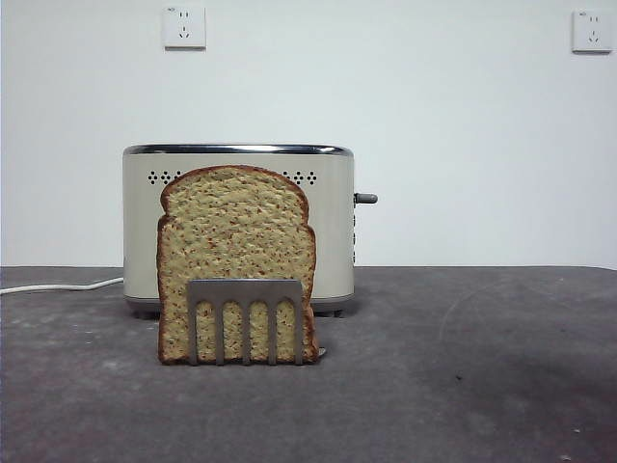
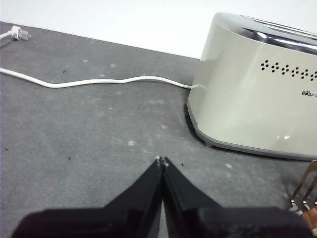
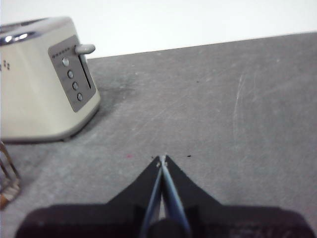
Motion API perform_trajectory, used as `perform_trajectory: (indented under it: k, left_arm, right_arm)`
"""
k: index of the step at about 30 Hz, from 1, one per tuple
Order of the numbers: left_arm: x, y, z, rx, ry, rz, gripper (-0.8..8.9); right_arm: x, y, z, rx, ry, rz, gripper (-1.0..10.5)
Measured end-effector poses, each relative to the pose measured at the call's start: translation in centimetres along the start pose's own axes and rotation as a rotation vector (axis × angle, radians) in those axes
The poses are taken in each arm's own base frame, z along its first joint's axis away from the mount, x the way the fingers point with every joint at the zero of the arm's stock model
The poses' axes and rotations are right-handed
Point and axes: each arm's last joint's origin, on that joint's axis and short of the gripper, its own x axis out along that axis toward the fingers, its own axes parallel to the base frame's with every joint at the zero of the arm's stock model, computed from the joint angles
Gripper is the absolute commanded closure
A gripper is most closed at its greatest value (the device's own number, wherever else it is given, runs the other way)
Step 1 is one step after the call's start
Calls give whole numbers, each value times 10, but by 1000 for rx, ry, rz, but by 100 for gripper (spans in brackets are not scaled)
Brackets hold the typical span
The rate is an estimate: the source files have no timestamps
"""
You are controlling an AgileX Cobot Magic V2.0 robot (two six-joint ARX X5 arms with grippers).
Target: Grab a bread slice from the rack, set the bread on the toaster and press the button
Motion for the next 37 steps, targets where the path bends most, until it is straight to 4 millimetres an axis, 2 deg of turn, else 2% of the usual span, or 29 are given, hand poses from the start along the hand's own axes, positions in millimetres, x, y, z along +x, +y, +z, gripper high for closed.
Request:
perform_trajectory:
  k: [10, 19, 28, 37]
  left_arm:
    - [-3, -7, 2, -81, 62, -219, 821]
    - [-30, -25, 54, -74, -7, -342, 821]
    - [-60, -43, 103, -1, 42, -466, 822]
    - [-70, -55, 135, 131, 246, -602, 822]
  right_arm:
    - [-2, 2, 6, 268, 3, 38, 959]
    - [-16, 13, 63, 297, -46, 103, 959]
    - [-19, 26, 125, 176, 174, 233, 959]
    - [-16, 36, 173, 0, 414, 415, 958]
